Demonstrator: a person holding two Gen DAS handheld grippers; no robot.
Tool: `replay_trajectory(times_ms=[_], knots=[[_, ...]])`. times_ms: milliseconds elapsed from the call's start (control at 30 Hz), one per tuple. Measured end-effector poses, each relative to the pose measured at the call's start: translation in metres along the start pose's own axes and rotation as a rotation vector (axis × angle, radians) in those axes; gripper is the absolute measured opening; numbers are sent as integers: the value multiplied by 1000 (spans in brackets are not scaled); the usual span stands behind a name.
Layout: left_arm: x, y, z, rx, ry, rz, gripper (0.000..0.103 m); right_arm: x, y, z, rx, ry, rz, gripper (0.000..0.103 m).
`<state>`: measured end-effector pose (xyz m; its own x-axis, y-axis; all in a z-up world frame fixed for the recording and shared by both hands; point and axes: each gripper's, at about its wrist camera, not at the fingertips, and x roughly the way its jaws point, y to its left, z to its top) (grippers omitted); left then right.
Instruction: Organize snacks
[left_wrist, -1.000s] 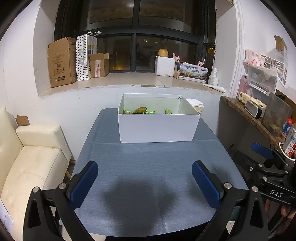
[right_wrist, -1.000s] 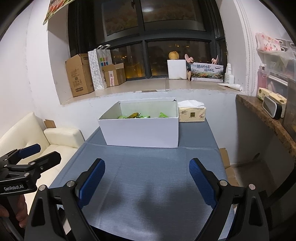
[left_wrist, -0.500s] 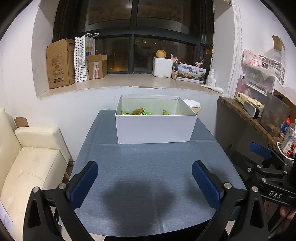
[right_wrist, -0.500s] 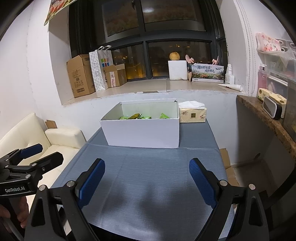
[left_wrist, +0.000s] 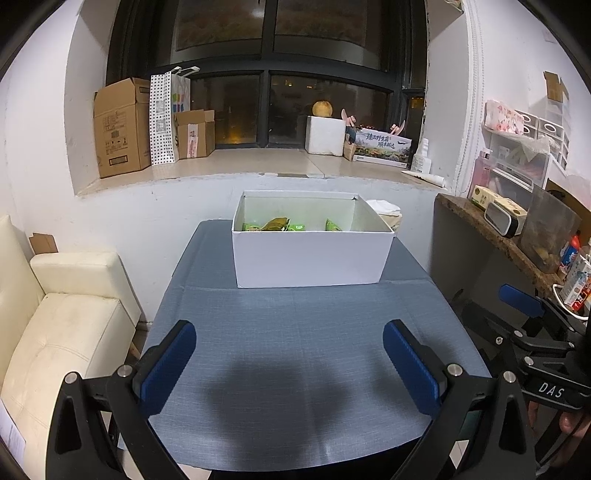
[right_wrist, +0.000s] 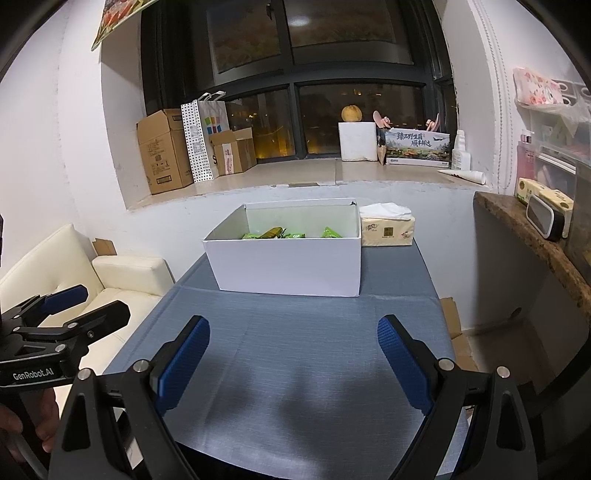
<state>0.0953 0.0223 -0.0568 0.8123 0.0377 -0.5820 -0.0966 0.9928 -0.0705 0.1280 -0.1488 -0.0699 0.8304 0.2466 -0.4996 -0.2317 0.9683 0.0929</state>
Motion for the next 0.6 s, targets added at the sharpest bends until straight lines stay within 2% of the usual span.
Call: replay_trajectory(times_ms=[600], knots=[[-1,1,0,-11,0,-7,103,-2,1,0,0,-3,0,95]])
